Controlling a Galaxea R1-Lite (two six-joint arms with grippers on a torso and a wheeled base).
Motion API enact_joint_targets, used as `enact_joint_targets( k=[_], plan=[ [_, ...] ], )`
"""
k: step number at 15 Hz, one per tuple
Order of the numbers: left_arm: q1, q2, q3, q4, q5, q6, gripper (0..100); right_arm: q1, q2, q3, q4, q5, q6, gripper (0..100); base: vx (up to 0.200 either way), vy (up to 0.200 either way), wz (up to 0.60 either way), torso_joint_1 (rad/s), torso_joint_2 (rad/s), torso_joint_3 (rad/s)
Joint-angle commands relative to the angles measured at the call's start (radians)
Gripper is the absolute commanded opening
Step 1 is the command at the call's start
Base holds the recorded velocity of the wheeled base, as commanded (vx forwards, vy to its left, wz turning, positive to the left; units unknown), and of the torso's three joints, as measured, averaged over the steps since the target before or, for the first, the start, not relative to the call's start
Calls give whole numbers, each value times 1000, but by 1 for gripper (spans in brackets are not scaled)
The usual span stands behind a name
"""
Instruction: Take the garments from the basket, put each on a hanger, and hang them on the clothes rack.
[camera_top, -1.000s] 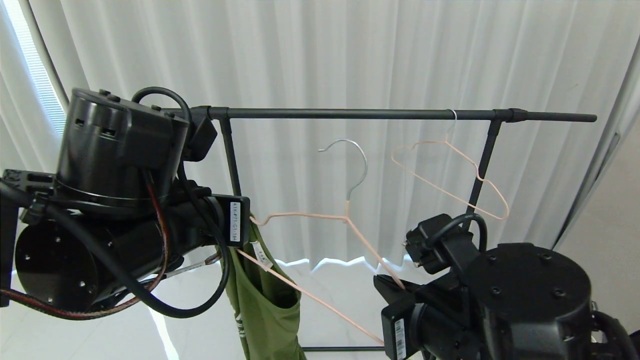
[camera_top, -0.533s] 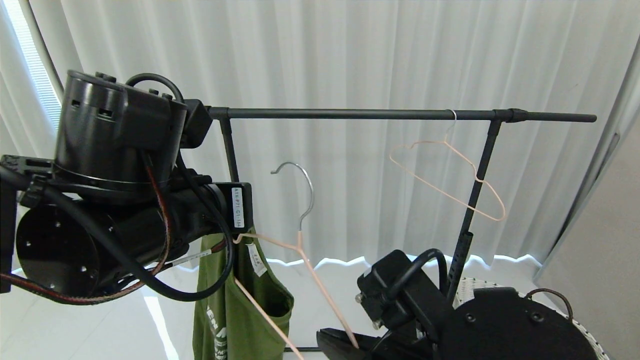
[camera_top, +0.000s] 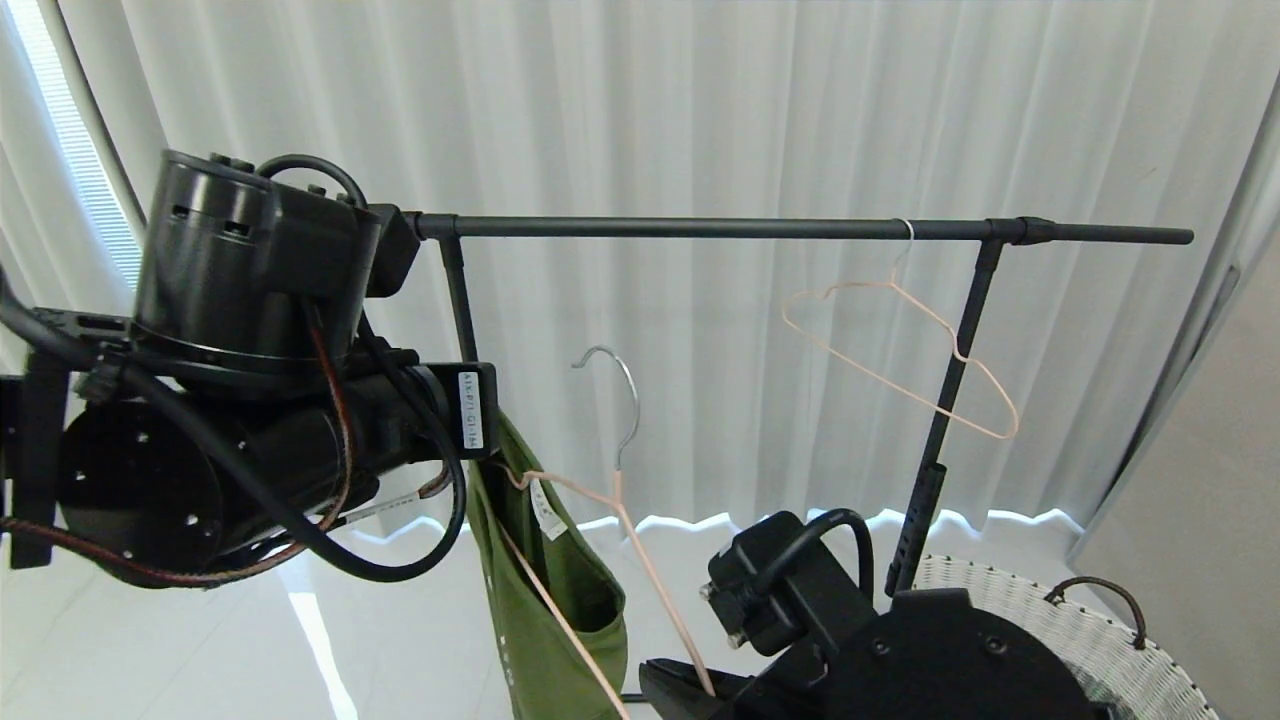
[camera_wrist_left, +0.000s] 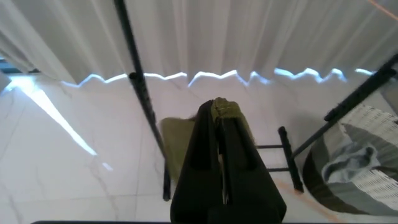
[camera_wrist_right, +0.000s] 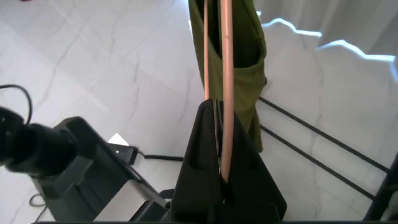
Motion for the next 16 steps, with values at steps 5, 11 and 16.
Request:
enact_joint_targets(
  k=[5,11,16],
  plan=[
    [48,112,-74,-2,100,4,0,-22,-64,7,3,-66,-14,0,0,0,0,0,0,0],
    [48,128,-83,0,111,5,0,-28,-59,6,3,-87,-56,0,0,0,0,0,0,0],
    [22,63,-82,63,110,2,0,-59,5,-11,-4,-87,-66,0,0,0,0,0,0,0]
  ],
)
